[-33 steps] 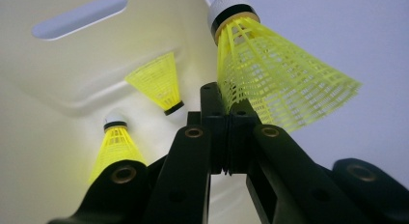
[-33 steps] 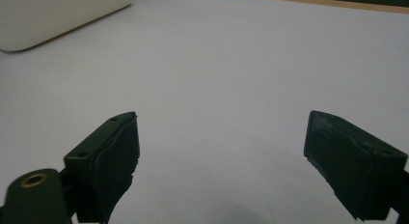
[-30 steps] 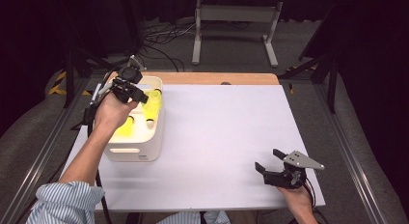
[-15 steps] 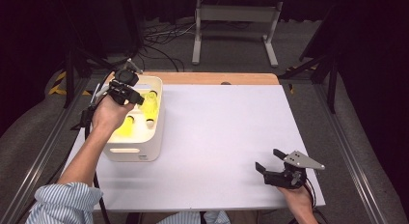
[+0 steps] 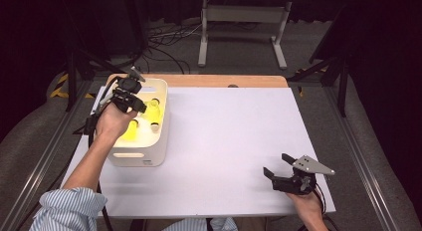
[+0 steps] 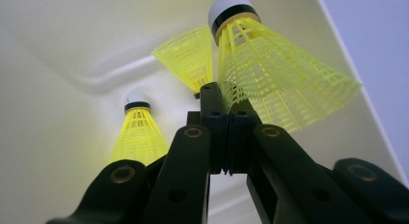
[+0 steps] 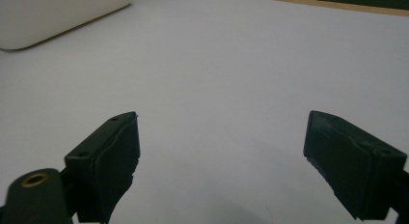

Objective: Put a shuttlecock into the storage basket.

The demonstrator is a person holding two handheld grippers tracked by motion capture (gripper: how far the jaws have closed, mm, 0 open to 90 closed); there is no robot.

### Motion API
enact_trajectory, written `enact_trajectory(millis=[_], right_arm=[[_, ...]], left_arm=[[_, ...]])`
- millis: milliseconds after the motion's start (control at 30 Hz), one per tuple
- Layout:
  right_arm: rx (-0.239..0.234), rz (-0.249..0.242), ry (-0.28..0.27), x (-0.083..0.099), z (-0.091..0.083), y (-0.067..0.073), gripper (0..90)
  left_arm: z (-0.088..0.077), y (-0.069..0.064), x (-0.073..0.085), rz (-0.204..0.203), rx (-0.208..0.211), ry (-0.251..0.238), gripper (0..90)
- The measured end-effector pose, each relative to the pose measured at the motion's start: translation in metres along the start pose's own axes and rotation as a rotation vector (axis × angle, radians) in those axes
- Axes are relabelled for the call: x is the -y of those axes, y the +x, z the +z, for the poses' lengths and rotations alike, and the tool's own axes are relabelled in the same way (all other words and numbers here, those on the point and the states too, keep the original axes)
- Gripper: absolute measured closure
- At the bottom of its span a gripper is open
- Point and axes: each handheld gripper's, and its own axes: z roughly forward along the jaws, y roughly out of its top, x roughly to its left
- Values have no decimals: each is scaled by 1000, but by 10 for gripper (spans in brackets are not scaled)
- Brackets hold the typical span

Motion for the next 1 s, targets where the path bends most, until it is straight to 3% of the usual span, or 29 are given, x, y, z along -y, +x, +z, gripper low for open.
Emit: enact_trajectory(millis=[533,833,1000], right_arm=[[1,-1,4,0,0,0,133],[1,-4,3,0,0,0,133],[3,-4,1,0,0,0,133]], left_arm=[[28,7,5,-14,-25,62,883],[33,10,7,-19,-27,81,878],[35,11,8,-16,-18,88,830]])
